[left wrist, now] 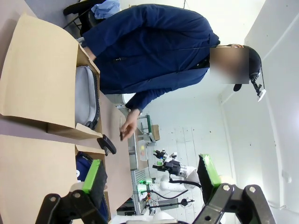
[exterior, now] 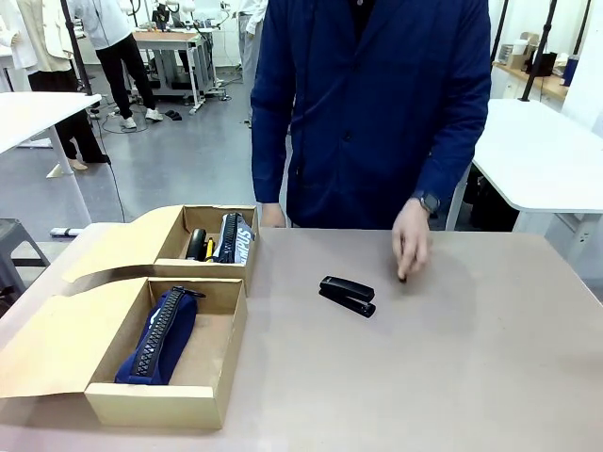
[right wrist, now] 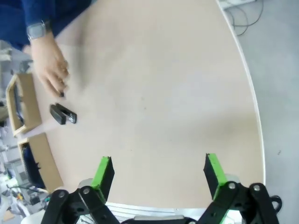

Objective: Place items inside the box.
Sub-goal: Pick up a Pencil pouch or Stapler and place it inside the Mailer Box closest to the robot.

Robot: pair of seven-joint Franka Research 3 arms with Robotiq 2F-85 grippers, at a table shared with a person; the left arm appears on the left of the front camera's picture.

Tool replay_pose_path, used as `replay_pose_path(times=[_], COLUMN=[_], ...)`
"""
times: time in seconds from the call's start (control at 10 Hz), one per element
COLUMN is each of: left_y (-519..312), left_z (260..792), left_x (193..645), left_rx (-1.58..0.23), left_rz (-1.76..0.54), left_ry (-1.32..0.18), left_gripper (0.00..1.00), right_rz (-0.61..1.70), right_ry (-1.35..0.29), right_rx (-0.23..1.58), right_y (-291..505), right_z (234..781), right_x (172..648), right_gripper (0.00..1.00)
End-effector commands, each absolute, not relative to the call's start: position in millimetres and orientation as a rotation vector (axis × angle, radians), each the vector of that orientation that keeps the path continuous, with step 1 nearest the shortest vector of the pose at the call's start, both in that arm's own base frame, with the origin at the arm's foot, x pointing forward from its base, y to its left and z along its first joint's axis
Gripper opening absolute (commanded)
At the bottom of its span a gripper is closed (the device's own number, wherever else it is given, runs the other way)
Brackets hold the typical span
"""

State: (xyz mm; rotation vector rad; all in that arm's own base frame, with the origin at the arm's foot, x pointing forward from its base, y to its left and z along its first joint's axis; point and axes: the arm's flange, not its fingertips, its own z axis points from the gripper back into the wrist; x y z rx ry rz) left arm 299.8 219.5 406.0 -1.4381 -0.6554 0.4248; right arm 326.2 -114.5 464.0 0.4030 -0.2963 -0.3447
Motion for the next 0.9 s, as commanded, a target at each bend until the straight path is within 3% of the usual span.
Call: replay_pose_path(times=[0.0, 0.2, 0.6, 0.8], left_y=[218.4, 218.4, 218.4, 218.4], left_z=[407.0, 407.0, 407.0, 407.0], left_x=[298.7, 298.7, 298.7, 298.7], left_rx=[-1.444, -1.444, -1.444, -1.444], left_rz=[0.401, 0.401, 0.401, 0.401], left_ry=[-0.672, -0.672, -0.672, -0.672], left_gripper=[1.0, 1.0, 1.0, 1.0], right_rz=[-0.307, -0.3, -0.07, 0.094], right_ry=[-0.257, -0.212, -0.168, -0.115], right_rx=[0.357, 0.326, 0.209, 0.182], right_y=[-70.9, -3.5, 168.5, 193.1], right_z=[463.6, 466.4, 446.8, 436.2], right_x=[332.7, 355.3, 394.0, 387.6], right_gripper=[1.0, 1.0, 1.0, 1.0])
